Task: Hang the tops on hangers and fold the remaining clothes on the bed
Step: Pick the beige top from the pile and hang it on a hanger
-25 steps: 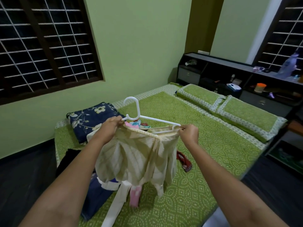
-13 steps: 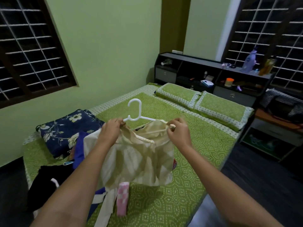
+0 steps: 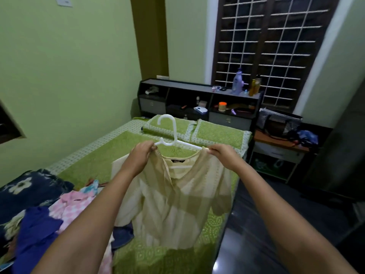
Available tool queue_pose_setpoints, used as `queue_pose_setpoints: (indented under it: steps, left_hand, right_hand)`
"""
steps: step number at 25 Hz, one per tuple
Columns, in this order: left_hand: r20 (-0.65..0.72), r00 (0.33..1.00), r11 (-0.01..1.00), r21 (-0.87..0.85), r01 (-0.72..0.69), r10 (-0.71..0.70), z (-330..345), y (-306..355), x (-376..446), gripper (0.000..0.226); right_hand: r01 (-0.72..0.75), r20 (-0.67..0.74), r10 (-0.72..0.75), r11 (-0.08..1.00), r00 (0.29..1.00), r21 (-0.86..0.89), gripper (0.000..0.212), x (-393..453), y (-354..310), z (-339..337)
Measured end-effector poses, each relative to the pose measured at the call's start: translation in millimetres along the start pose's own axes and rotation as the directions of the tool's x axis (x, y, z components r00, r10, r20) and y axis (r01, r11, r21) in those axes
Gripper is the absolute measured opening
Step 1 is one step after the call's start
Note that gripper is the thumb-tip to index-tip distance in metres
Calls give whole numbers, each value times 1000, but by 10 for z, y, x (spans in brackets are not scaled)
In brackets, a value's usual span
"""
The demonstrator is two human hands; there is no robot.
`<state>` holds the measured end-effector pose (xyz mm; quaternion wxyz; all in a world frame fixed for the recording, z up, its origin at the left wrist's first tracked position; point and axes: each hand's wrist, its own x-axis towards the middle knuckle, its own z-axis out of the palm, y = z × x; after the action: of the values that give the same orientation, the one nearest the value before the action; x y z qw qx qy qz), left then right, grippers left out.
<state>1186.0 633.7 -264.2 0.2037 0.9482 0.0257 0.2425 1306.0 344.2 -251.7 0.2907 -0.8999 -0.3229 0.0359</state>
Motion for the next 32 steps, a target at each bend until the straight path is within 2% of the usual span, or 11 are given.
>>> queue_pose_setpoints:
  steps: [3, 7, 10, 12, 16, 22, 26, 28, 30, 31, 32]
  left_hand:
    - [31, 998, 995, -83, -47, 50, 439, 487, 683, 19]
    - [76, 989, 983, -147, -111, 123, 931, 1037, 1465, 20]
    - [187, 981, 993, -115, -40, 61, 1229, 1137, 1858, 29]
    - [238, 970, 984, -178, -11, 54, 1489, 1349, 2162, 37]
    - [242, 959, 925, -378, -44, 144, 2025, 1884, 2838, 17]
    - [547, 780, 836, -545, 59, 302, 2758, 2245, 4052, 16]
    - [656, 694, 911, -413, 0, 297, 3373, 2256, 4862, 39]
    - [664, 685, 926, -375, -42, 300, 3609, 2272, 5273, 33]
    - [697, 637, 942, -289, -167, 327, 3791, 2398, 5704, 29]
    - [693, 638, 941, -226, -251, 337, 3884, 2517, 5919, 30]
    - [652, 678, 934, -152, -324, 341, 3955, 2671, 6090, 31]
  right_hand:
    - [-5, -223, 37, 990, 974, 142, 22, 102, 455, -429]
    - [-22, -417, 100, 982, 903, 186, 18, 230, 1173, -1147]
    - [-51, -485, 151, 976, 862, 213, 18, 266, 1649, -1582]
    - [-82, -498, 212, 959, 841, 270, 16, 313, 1937, -1795]
    - [-129, -542, 300, 935, 785, 331, 18, 383, 2487, -2106]
    - [-259, -614, 398, 916, 681, 306, 24, 526, 3408, -2655]
    - [-314, -691, 441, 897, 573, 312, 24, 688, 3930, -3200]
    - [-352, -699, 473, 878, 536, 324, 27, 713, 4133, -3420]
    - [-388, -705, 511, 854, 493, 347, 26, 719, 4337, -3527]
    - [-400, -709, 527, 842, 469, 361, 25, 732, 4434, -3557]
    - [-410, -712, 540, 833, 450, 372, 25, 744, 4518, -3574]
